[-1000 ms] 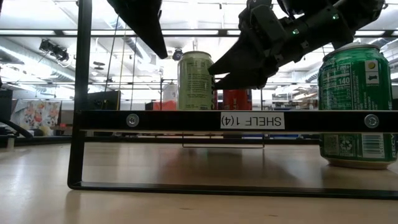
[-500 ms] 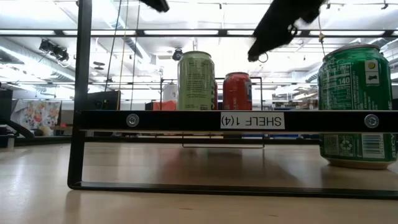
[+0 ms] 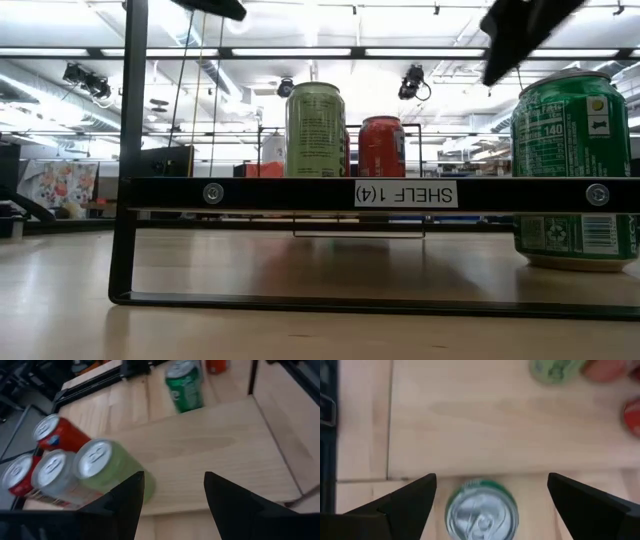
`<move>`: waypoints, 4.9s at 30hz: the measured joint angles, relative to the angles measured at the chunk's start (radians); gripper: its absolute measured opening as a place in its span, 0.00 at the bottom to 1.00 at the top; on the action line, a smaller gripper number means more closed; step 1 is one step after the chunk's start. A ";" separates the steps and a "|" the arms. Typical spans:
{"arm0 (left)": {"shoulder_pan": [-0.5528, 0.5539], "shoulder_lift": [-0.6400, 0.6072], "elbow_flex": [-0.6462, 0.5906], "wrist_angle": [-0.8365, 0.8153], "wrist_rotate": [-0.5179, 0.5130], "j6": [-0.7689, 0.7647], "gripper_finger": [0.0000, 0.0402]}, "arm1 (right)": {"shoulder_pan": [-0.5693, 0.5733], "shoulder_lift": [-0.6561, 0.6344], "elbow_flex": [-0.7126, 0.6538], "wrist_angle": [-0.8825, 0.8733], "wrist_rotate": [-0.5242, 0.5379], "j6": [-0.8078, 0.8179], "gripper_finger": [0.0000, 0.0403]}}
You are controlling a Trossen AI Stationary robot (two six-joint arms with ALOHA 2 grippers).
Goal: Place canned beverage on shelf
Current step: Put the green/white soda can on the shelf, then put thwhite/blue soda can on the shelf
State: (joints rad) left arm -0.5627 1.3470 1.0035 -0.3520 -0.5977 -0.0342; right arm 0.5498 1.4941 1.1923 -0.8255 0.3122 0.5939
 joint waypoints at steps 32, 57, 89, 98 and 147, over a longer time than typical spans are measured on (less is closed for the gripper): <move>0.068 -0.045 -0.063 -0.041 -0.055 -0.207 0.54 | -0.032 0.185 -0.001 -0.109 -0.130 0.041 0.80; 0.115 -0.045 -0.063 -0.041 -0.055 -0.210 0.54 | -0.355 0.074 0.198 -0.192 0.001 -0.065 0.82; 0.114 -0.044 -0.063 -0.042 -0.051 -0.208 0.54 | -0.482 0.214 0.197 -0.069 -0.079 -0.097 0.82; 0.114 -0.044 -0.062 -0.043 -0.051 -0.209 0.54 | -0.482 0.229 0.199 -0.067 -0.101 -0.100 0.89; 0.127 0.089 -0.062 -0.081 0.096 -0.254 0.54 | -0.228 0.031 0.198 -0.314 0.044 -0.113 0.93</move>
State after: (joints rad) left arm -0.4358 1.4362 0.9413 -0.4332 -0.5020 -0.2883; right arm 0.3223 1.5253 1.3899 -1.1394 0.3565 0.4812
